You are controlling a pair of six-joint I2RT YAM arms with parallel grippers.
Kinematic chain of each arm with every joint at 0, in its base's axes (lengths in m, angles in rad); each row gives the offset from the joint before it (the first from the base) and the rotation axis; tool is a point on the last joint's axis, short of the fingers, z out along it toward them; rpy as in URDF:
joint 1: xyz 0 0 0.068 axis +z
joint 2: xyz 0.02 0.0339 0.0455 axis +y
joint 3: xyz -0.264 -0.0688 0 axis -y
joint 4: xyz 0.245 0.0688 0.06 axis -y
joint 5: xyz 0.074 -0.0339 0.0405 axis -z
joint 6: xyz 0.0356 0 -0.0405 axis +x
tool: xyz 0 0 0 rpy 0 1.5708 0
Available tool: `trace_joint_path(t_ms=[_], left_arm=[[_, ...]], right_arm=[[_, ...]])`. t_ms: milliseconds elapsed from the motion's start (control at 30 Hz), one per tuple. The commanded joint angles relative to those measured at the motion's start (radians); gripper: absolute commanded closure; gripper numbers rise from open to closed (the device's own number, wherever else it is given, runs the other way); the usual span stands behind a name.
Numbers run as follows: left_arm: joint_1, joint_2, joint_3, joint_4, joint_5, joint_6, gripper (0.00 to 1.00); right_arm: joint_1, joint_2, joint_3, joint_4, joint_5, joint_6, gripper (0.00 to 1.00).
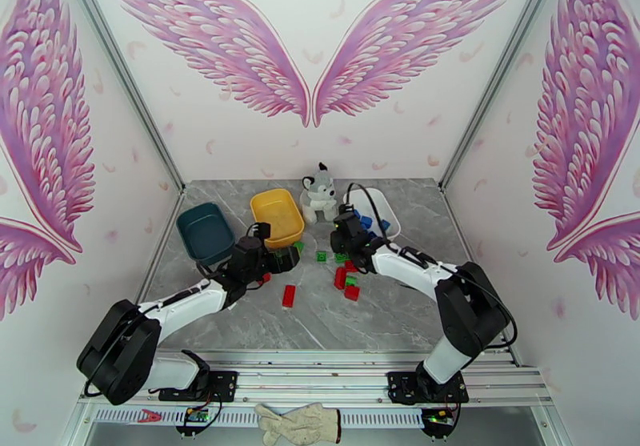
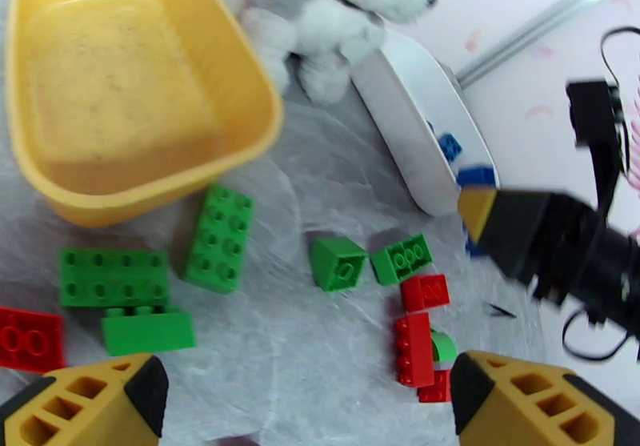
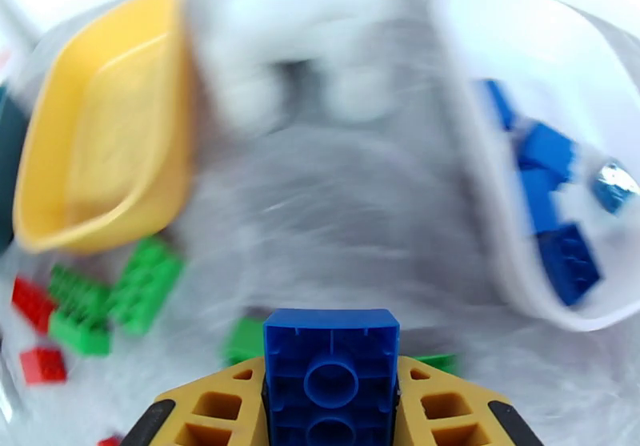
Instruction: Sort the legos into containers by color
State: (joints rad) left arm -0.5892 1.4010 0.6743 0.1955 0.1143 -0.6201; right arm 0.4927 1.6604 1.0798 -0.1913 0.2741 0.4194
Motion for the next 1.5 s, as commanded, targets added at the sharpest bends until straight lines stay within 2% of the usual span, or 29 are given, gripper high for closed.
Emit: trace_joint_path(t_ms=[0,133,200,333,467,633,800,900,967,1100,1267,1367,1467], left_arm=[[-0.070,0.034,0.079,-0.090,-0.076,0.102,0.01],[-0.139,0.044,0.126,-0.151,-0.155,0.157,0.01],[-0.156,0.040,0.138,-0.174,-0.184,0.171,0.01],[-0.166,0.029,0.149,-0.206,-0.223,0.186,0.01],[-0.175,0.012,0.162,-0.247,-0.267,0.196,0.02],[-0.205,-0.015,0.187,-0.308,-0.317,0.221,0.03],[-0.229,-0.048,0.203,-0.385,-0.325,0.233,0.04],[-0.244,-0.079,0.207,-0.445,-0.342,0.244,0.04],[-0.252,-0.103,0.213,-0.487,-0.356,0.246,0.04],[-0.260,-0.136,0.215,-0.546,-0.362,0.240,0.05],[-0.278,-0.188,0.133,-0.577,-0.399,0.195,0.08],[-0.318,-0.186,0.080,-0.578,-0.443,0.154,0.09],[-0.347,-0.126,0.045,-0.556,-0.467,0.104,0.10]], right_arm=[[-0.068,-0.003,0.040,-0.024,-0.002,0.051,0.73],[-0.142,0.091,0.165,-0.087,0.015,0.056,0.72],[-0.173,0.139,0.223,-0.120,0.014,0.059,0.68],[-0.206,0.192,0.284,-0.161,0.002,0.055,0.50],[-0.204,0.159,0.259,-0.153,-0.046,0.062,0.34],[-0.155,0.077,0.222,-0.131,-0.160,0.121,0.16],[-0.031,0.055,0.355,-0.299,-0.145,0.128,0.14],[0.015,0.017,0.372,-0.401,-0.153,0.131,0.16],[0.034,-0.055,0.298,-0.421,-0.154,0.133,0.17],[0.080,-0.357,0.003,-0.353,-0.113,0.157,0.17],[0.191,-0.668,-0.259,-0.318,-0.034,0.195,0.19],[0.250,-0.745,-0.362,-0.273,-0.017,0.204,0.21],[0.303,-0.739,-0.428,-0.197,0.010,0.198,0.23]])
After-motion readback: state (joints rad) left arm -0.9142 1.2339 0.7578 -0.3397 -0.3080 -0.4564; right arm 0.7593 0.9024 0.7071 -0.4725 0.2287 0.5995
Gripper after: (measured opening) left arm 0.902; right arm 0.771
